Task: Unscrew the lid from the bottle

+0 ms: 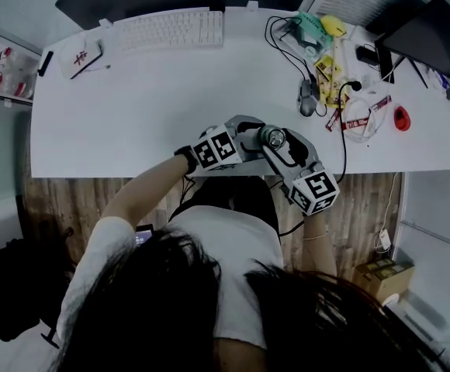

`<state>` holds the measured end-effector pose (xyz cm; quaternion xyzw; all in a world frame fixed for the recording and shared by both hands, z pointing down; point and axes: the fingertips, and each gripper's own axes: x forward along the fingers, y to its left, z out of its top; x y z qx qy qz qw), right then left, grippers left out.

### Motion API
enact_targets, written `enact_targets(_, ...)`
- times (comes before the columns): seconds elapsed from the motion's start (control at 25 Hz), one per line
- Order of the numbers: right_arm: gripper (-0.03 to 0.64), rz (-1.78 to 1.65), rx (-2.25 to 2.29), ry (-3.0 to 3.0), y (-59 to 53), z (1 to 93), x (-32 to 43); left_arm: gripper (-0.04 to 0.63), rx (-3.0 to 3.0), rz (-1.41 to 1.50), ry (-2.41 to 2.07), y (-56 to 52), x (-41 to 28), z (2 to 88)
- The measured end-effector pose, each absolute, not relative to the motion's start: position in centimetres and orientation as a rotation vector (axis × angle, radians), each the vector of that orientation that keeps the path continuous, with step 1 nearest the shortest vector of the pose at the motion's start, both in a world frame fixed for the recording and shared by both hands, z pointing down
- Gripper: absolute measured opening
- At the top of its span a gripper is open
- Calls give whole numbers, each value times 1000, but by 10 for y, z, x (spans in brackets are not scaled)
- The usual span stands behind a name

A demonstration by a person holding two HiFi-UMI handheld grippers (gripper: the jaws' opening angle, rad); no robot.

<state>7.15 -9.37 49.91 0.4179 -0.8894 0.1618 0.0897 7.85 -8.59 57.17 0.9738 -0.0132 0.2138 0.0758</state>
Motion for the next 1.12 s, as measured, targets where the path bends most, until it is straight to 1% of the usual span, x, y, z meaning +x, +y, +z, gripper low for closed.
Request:
enact_targets(0.4,259,404,484,-2733,-89,500,61,365,2936,747,239,-82,76,572)
enact_targets(0.76,259,223,-165,-2605,-78,502,53,365,2940,833,515,-79,74,572)
enact_targets(0.96,259,146,-374,-2526,-74,506,53,365,2939,881,577,-79,72,566)
enact_targets(1.12,261,210,-340,-2505,-75,505,51,365,2944,869,568,-80,71,565)
